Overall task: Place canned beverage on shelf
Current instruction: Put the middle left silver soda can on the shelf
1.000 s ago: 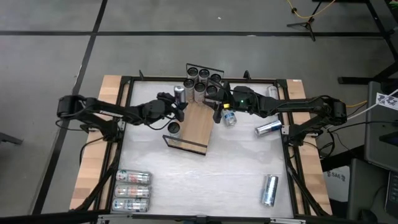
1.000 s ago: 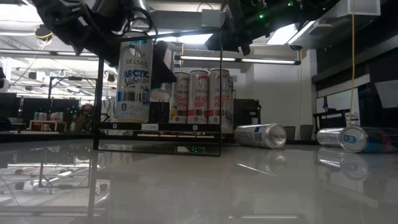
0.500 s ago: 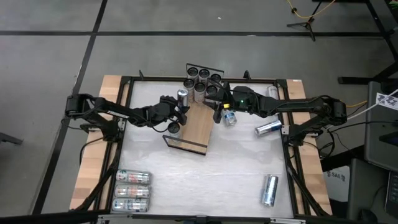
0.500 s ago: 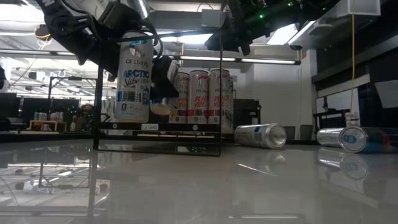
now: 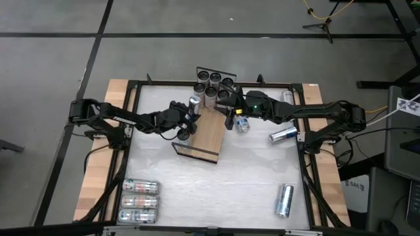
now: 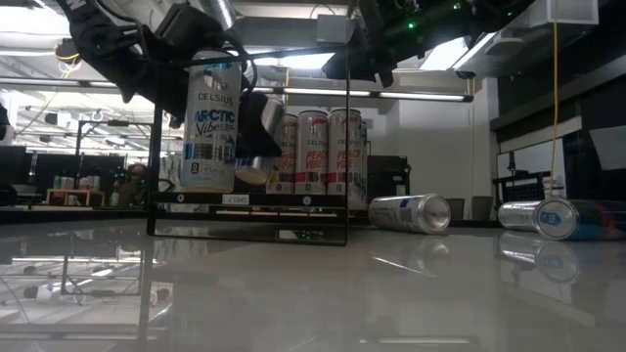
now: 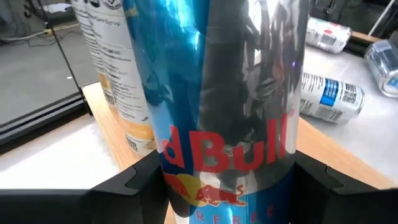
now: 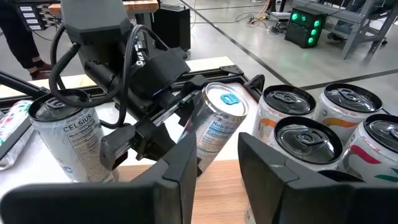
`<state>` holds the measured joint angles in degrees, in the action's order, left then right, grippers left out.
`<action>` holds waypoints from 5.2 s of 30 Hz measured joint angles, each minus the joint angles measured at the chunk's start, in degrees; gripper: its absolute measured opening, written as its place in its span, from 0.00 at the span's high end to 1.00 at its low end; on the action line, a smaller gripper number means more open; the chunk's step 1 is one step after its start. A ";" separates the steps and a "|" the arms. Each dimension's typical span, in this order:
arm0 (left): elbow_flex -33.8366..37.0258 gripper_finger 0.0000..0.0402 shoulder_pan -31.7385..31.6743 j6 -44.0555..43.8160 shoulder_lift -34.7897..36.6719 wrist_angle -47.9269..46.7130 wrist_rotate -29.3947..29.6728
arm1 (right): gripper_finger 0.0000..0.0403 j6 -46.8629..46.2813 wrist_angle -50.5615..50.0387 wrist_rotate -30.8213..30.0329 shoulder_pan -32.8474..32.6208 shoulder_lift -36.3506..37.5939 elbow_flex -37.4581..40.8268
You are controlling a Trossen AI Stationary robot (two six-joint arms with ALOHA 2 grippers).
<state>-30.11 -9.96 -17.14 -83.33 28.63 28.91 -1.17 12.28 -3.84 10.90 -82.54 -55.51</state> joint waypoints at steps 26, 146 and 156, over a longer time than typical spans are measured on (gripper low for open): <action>0.04 0.44 0.00 1.24 0.00 -4.34 -3.56 | 0.72 0.00 0.01 0.00 0.00 0.00 0.00; -39.65 0.27 -14.67 -1.94 -13.95 -65.76 -36.42 | 0.72 -0.02 -3.46 0.00 -0.02 0.00 0.00; -39.60 0.27 -14.01 -1.82 -13.97 -65.52 -35.56 | 0.72 -0.02 -3.46 0.00 -0.02 0.00 0.00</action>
<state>-69.71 -23.96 -18.96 -97.30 -36.90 -6.65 -1.19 8.82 -3.84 10.88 -82.54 -55.51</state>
